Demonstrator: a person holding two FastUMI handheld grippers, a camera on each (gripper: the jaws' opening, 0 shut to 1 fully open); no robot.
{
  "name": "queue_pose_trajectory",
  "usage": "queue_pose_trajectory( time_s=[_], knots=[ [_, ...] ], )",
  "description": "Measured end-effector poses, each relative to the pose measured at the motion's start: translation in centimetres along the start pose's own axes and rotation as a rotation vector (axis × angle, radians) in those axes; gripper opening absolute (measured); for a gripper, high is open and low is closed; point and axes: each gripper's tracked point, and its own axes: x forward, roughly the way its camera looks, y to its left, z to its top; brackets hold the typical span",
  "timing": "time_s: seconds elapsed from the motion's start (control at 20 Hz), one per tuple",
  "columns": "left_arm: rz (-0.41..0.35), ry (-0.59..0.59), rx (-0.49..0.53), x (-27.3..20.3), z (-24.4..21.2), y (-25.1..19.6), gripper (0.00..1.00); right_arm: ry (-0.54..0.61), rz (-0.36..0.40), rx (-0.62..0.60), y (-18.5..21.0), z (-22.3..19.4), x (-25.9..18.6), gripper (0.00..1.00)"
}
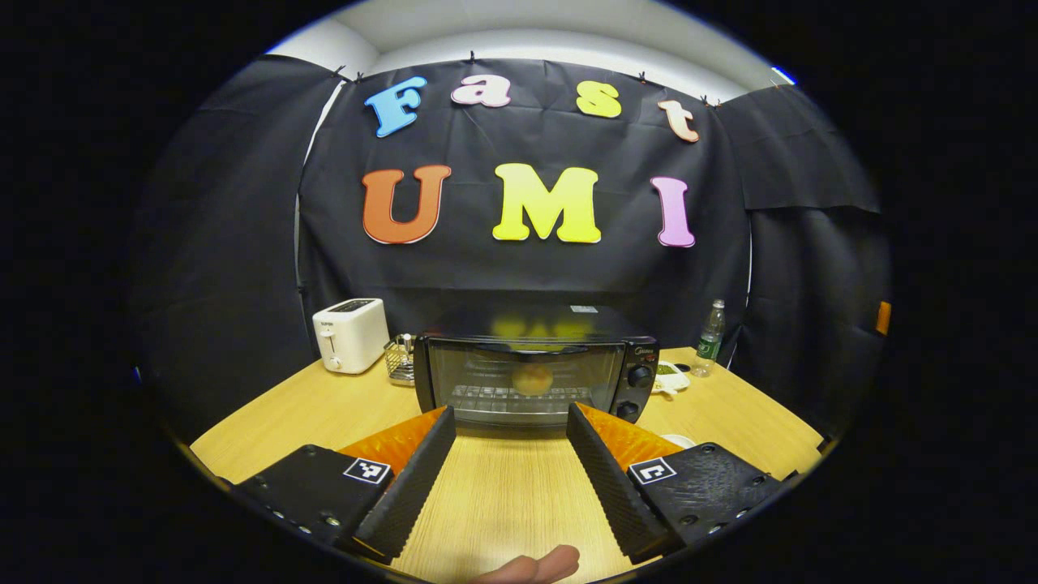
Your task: Open the electric oven with the left hand, put the food in, and close the electric oven.
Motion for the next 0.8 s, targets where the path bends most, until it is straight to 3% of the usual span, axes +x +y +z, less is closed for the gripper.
queue_pose_trajectory(
  time_s=[0.2,0.5,0.8],
  knots=[
    [0.041,-0.06,-0.017,-3.0,2.7,0.7,0.92,-0.01,0.001,-0.007,0.6,0.4,-0.1,0.95],
    [0.027,-0.178,-0.039,-7.0,7.4,-0.2,0.92,-0.047,-0.008,-0.03,2.1,1.6,-0.6,0.95],
    [0.006,-0.172,-0.041,-10.0,8.7,-1.6,0.94,-0.077,-0.009,-0.089,2.6,2.4,-1.5,0.95]
  ],
)
